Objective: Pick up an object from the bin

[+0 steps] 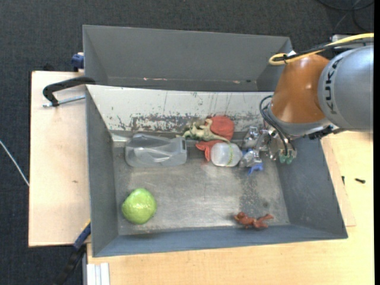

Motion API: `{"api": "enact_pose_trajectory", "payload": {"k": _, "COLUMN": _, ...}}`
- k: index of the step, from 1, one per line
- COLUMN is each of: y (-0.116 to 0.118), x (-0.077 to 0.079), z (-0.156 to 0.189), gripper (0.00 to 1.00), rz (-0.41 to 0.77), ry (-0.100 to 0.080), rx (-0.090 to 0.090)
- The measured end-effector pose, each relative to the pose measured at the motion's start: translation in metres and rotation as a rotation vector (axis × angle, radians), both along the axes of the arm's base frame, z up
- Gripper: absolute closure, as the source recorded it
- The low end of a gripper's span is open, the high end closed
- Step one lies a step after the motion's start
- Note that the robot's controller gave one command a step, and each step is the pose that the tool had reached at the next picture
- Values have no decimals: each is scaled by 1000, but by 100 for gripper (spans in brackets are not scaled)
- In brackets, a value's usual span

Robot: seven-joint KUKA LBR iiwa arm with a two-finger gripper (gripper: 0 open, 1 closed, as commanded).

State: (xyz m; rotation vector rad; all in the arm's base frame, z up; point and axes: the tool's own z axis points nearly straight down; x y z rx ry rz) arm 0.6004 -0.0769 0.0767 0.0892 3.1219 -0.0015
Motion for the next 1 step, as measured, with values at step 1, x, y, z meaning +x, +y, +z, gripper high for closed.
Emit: {"api": "enact_pose_trajectory", "payload": {"k": 1, "y": -12, "x": -3, "z": 136, "gripper": 100, "rz": -23, "ry": 12, "rx": 2}}
